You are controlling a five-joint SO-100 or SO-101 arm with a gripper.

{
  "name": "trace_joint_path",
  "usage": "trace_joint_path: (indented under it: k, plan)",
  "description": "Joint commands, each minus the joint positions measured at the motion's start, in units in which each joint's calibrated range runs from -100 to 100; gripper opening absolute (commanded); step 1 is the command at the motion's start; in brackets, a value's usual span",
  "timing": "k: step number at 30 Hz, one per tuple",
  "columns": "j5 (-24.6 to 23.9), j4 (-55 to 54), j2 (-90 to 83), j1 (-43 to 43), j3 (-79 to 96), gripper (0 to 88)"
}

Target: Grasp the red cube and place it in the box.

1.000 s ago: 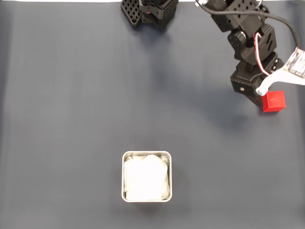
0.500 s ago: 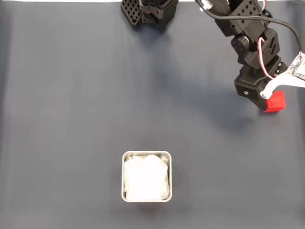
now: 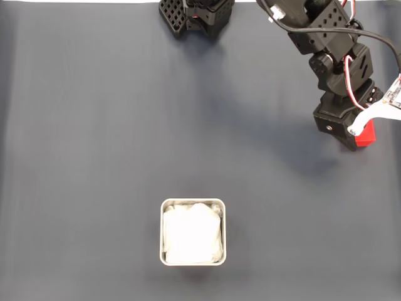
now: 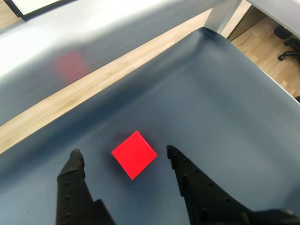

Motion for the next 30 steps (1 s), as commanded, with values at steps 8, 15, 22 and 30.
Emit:
trace_joint_path:
  k: [8,15,22,30]
  plan:
    - [0.0,-1.1,1.7,-0.8,-4.8,40.9]
    - [-0.4,-1.3,3.6,-1.7,-6.6,40.9]
    - [-0.7,-1.3,4.6,-2.3,-7.4,40.9]
    - [-1.0,-1.1,5.1,-3.0,-8.1,40.9]
